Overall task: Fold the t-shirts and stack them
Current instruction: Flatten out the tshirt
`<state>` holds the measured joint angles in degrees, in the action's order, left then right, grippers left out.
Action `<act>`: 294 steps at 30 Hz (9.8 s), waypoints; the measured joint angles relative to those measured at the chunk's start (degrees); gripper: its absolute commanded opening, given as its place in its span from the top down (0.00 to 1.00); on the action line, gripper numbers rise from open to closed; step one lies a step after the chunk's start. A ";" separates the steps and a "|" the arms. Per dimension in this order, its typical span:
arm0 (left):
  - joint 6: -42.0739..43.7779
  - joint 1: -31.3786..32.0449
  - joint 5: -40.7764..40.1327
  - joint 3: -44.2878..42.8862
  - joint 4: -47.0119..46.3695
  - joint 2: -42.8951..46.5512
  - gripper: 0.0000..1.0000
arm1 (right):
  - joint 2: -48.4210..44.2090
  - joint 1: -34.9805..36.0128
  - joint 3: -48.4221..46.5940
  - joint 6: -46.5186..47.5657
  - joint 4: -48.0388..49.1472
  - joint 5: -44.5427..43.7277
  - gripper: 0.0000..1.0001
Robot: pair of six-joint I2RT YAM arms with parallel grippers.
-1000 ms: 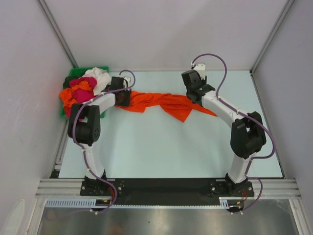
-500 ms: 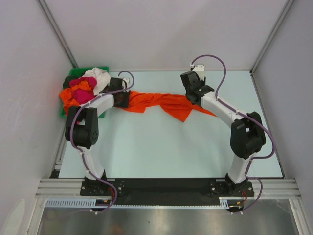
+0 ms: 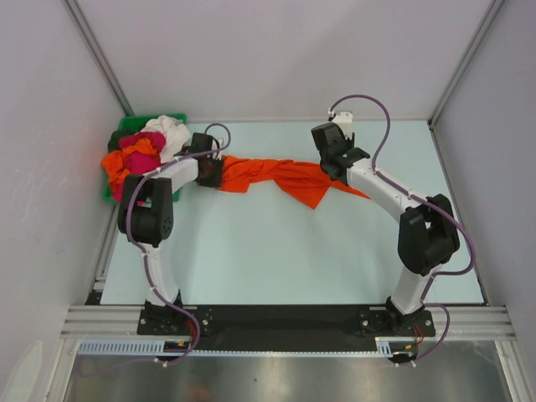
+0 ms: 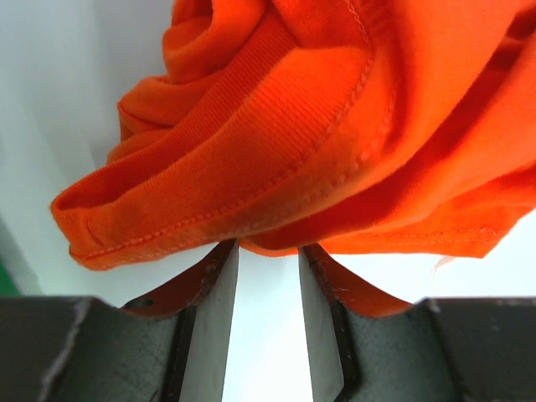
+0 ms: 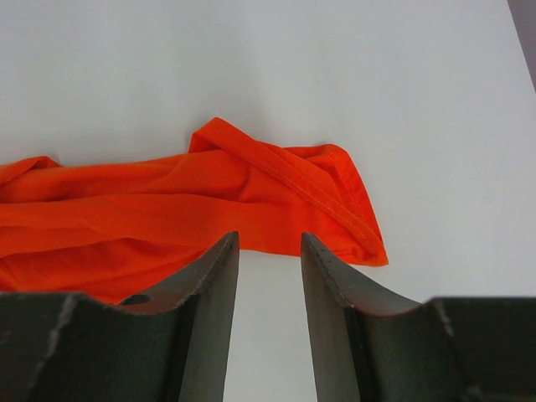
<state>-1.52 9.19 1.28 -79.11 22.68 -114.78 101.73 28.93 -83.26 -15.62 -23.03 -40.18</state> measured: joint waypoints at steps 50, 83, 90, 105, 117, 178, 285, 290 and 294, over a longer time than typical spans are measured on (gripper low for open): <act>2.05 0.98 -2.95 -15.67 9.46 20.15 1.00 | -10.78 0.90 10.19 -7.13 -4.87 3.82 0.54; 3.50 1.18 -3.87 -0.76 13.55 26.40 1.00 | 24.37 -10.56 -24.28 -10.43 -6.99 14.69 0.58; 3.50 1.18 -3.89 1.29 13.51 26.53 1.00 | 27.39 -10.58 -26.62 -10.25 -7.74 15.65 0.59; 3.45 1.18 -3.87 3.39 13.49 26.64 1.00 | 29.53 -9.64 -26.56 -10.05 -8.46 17.14 0.87; 3.06 1.18 -3.89 3.41 13.42 26.71 1.00 | 28.17 -9.66 -22.84 -9.81 -7.45 16.61 1.00; 5.99 1.57 -4.13 13.38 15.04 36.61 1.00 | -1.14 -3.23 -1.38 -21.20 -20.17 11.37 0.65; 5.90 1.01 -5.60 5.92 18.14 38.29 1.00 | 22.56 -8.15 -9.14 -16.76 -3.37 26.32 0.92; 5.86 1.01 -5.53 6.01 18.12 38.29 1.00 | 21.79 -8.15 -7.61 -16.87 -1.84 26.23 1.00; 5.86 1.01 -5.53 6.27 18.08 38.29 1.00 | 20.63 -8.07 -5.86 -16.81 -0.83 26.08 1.00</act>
<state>4.34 10.20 -4.25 -72.84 40.75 -76.49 122.37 20.86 -89.12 -32.42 -23.86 -14.11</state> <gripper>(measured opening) 0.008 0.020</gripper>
